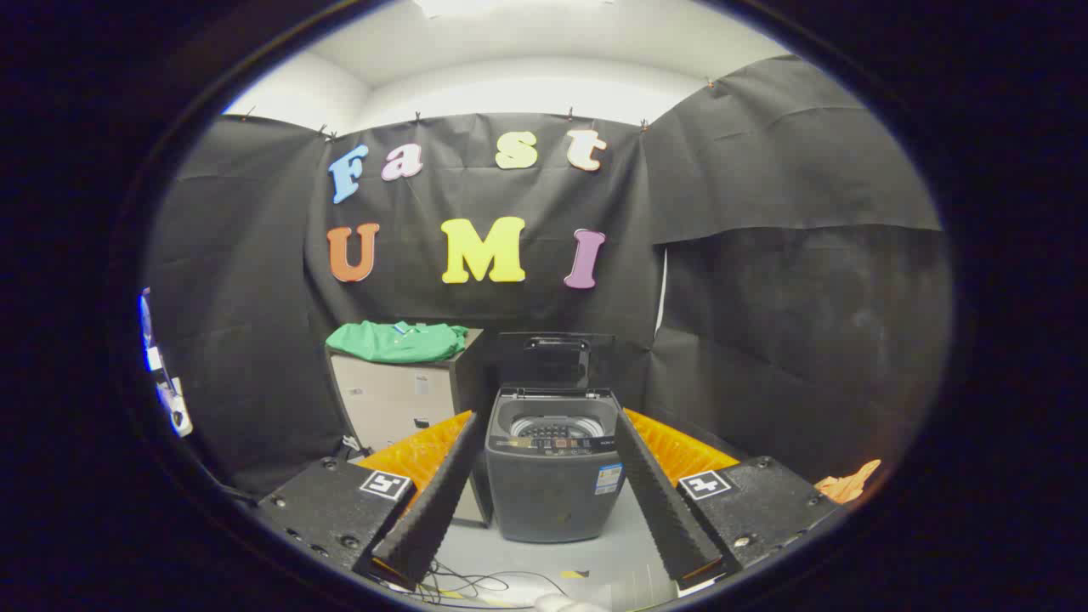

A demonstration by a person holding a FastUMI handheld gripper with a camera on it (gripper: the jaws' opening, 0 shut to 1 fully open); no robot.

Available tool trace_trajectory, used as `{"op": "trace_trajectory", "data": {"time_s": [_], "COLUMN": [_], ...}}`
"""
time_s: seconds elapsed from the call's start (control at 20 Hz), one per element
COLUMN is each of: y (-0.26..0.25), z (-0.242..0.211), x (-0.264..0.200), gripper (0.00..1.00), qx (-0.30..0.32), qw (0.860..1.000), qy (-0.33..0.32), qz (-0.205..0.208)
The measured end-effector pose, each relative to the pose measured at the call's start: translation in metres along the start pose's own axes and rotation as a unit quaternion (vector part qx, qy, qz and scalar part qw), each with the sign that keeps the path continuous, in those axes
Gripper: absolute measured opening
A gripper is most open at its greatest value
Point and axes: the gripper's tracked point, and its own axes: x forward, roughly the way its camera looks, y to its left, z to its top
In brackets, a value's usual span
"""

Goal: Put the clothes into the washing machine and then close the washing machine lid.

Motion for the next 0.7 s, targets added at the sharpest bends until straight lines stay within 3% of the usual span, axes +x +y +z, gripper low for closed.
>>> {"op": "trace_trajectory", "data": {"time_s": [0.7], "y": [0.010], "z": [0.015], "x": [0.009], "gripper": [1.00], "qx": [0.013], "qw": [1.000], "qy": [-0.010], "qz": [-0.022]}}
